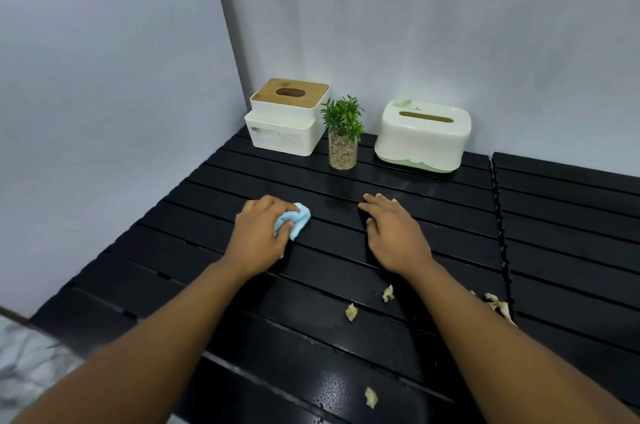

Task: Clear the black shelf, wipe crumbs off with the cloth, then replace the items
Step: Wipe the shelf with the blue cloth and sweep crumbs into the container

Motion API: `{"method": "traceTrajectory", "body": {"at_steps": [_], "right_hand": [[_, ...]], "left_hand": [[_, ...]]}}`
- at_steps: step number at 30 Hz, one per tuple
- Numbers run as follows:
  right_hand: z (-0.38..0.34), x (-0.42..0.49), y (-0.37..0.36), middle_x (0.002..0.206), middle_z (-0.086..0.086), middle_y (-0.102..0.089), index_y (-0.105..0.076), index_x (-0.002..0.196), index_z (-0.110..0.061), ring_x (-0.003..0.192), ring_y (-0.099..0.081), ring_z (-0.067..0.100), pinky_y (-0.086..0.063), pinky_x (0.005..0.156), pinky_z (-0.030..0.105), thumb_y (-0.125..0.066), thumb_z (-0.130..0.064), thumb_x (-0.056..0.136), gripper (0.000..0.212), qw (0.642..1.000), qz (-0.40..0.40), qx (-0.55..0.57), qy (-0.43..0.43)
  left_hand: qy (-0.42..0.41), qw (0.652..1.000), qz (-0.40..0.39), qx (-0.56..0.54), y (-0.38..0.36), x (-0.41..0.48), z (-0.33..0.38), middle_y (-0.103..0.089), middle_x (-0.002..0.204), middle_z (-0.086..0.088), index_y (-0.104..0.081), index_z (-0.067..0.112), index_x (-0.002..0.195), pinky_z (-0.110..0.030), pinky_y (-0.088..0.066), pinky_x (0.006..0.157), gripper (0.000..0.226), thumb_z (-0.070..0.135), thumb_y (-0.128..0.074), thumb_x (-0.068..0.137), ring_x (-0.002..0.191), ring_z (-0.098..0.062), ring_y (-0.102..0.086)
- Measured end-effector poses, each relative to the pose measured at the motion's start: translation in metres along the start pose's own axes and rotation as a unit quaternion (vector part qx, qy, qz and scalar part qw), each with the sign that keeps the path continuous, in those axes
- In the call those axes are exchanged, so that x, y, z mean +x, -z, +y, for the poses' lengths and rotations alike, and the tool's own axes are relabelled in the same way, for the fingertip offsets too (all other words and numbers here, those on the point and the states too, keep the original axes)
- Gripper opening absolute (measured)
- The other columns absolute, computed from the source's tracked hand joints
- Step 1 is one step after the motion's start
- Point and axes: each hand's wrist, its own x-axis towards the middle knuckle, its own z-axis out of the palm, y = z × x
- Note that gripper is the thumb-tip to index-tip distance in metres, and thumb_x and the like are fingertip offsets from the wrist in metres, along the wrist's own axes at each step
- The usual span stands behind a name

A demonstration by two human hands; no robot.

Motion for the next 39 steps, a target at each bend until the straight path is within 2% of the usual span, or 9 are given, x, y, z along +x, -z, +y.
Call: {"method": "traceTrajectory", "body": {"at_steps": [9, 13, 16, 21, 26, 30, 34, 37, 39], "right_hand": [[-0.005, -0.003, 0.009, 0.152, 0.002, -0.036, -0.047, 0.138, -0.013, 0.143, -0.025, 0.018, -0.013, 0.117, 0.031, -0.039, -0.010, 0.095, 0.044, 0.999, -0.050, -0.001, -0.010], [-0.010, -0.009, 0.035, 0.148, 0.000, -0.042, -0.052, 0.134, -0.018, 0.135, -0.038, 0.021, -0.032, 0.110, 0.034, -0.041, -0.010, 0.092, 0.044, 0.993, -0.110, -0.025, -0.034], [-0.028, -0.033, 0.052, 0.141, 0.001, -0.050, -0.055, 0.130, -0.018, 0.128, -0.046, 0.023, -0.039, 0.102, 0.035, -0.043, -0.015, 0.093, 0.039, 0.997, -0.069, -0.014, -0.033], [-0.054, -0.094, 0.053, 0.153, -0.003, -0.030, -0.037, 0.144, -0.019, 0.140, -0.027, 0.016, -0.028, 0.110, 0.031, -0.046, -0.025, 0.095, 0.050, 0.996, -0.052, 0.019, -0.064], [-0.067, -0.166, 0.041, 0.157, 0.007, -0.022, -0.024, 0.148, -0.007, 0.145, -0.017, 0.021, -0.015, 0.118, 0.031, -0.044, -0.027, 0.095, 0.060, 0.985, -0.052, -0.031, -0.159], [-0.076, -0.203, 0.037, 0.158, 0.009, -0.018, -0.024, 0.148, -0.005, 0.146, -0.012, 0.021, -0.005, 0.120, 0.032, -0.029, -0.032, 0.098, 0.057, 0.982, -0.055, -0.099, -0.150], [-0.085, -0.227, 0.041, 0.157, 0.011, -0.021, -0.028, 0.146, -0.003, 0.146, -0.016, 0.023, -0.003, 0.119, 0.032, -0.029, -0.024, 0.098, 0.053, 0.983, -0.066, -0.117, -0.129], [-0.087, -0.241, 0.037, 0.156, 0.011, -0.025, -0.032, 0.145, -0.002, 0.145, -0.020, 0.023, -0.012, 0.119, 0.034, -0.026, -0.024, 0.098, 0.052, 0.979, -0.065, -0.133, -0.139], [-0.088, -0.246, 0.032, 0.146, 0.014, -0.044, -0.049, 0.134, 0.001, 0.136, -0.040, 0.026, -0.028, 0.113, 0.038, -0.025, -0.025, 0.095, 0.052, 0.975, -0.052, -0.150, -0.158]], "left_hand": [[-0.138, 0.986, -0.074, -0.059, -0.028, -0.040, 0.086, -0.055, 0.114, 0.010, -0.058, 0.032, 0.113, -0.040, -0.040, 0.091, 0.029, 0.029, -0.046, 0.088, 0.105, -0.015, -0.046], [-0.109, 0.989, -0.028, -0.095, 0.002, -0.044, 0.073, -0.056, 0.115, 0.012, -0.060, 0.029, 0.115, -0.035, -0.041, 0.091, 0.028, 0.023, -0.050, 0.090, 0.103, -0.012, -0.047], [-0.073, 0.994, 0.026, -0.076, 0.048, -0.051, 0.040, -0.058, 0.114, 0.010, -0.062, 0.027, 0.113, -0.033, -0.040, 0.091, 0.027, 0.024, -0.050, 0.089, 0.103, -0.013, -0.049], [-0.031, 0.997, 0.074, -0.008, 0.114, -0.080, -0.035, -0.064, 0.109, 0.003, -0.065, 0.020, 0.108, -0.038, -0.044, 0.089, 0.027, 0.023, -0.051, 0.085, 0.101, -0.020, -0.057], [0.040, 0.997, 0.064, 0.011, 0.105, -0.118, -0.079, -0.064, 0.109, -0.003, -0.065, 0.023, 0.108, -0.042, -0.045, 0.089, 0.024, 0.014, -0.057, 0.087, 0.100, -0.025, -0.059], [0.087, 0.993, 0.066, 0.042, 0.080, -0.131, -0.064, -0.061, 0.113, -0.005, -0.063, 0.022, 0.112, -0.042, -0.043, 0.087, 0.027, 0.011, -0.058, 0.088, 0.101, -0.030, -0.054], [0.066, 0.995, 0.046, 0.052, 0.067, -0.136, -0.027, -0.059, 0.110, -0.004, -0.061, 0.023, 0.110, -0.046, -0.043, 0.085, 0.024, 0.016, -0.054, 0.088, 0.098, -0.031, -0.051], [0.062, 0.995, 0.043, 0.060, 0.044, -0.141, 0.020, -0.059, 0.109, -0.007, -0.061, 0.020, 0.112, -0.047, -0.044, 0.082, 0.027, 0.022, -0.050, 0.087, 0.096, -0.034, -0.050], [0.075, 0.994, 0.042, 0.071, 0.024, -0.142, 0.064, -0.057, 0.112, -0.008, -0.058, 0.019, 0.117, -0.045, -0.042, 0.083, 0.028, 0.020, -0.052, 0.089, 0.100, -0.032, -0.048]]}}
